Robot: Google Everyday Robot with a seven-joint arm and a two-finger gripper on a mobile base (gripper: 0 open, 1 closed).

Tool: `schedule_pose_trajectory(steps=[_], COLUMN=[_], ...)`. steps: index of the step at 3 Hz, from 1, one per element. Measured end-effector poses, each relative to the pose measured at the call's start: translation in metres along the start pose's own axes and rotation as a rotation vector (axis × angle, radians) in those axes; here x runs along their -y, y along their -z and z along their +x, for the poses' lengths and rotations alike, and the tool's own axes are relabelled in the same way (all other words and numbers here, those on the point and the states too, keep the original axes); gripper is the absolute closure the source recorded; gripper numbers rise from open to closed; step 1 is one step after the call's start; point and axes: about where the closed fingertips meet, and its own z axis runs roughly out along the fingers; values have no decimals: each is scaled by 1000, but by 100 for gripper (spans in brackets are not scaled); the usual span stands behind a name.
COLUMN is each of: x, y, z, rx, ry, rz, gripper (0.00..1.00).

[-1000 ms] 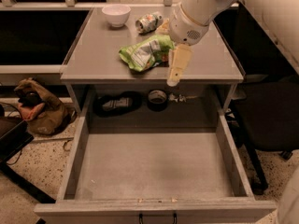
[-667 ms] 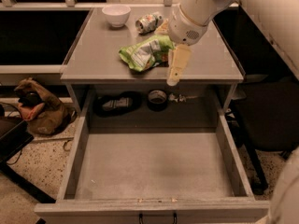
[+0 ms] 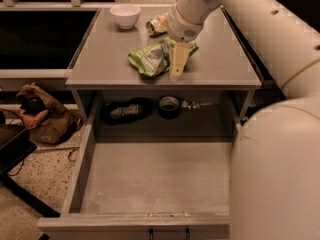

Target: Place green rice chip bag into top drawer

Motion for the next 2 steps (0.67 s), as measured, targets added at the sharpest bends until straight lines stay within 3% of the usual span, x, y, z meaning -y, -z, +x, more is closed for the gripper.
schedule_pose_trajectory(steps=[1,2], x=[34,44], y=[-15,-40], z=[6,12], rx=[-52,-80], ry=[46,75], rz=[40,9], gripper=[0,0])
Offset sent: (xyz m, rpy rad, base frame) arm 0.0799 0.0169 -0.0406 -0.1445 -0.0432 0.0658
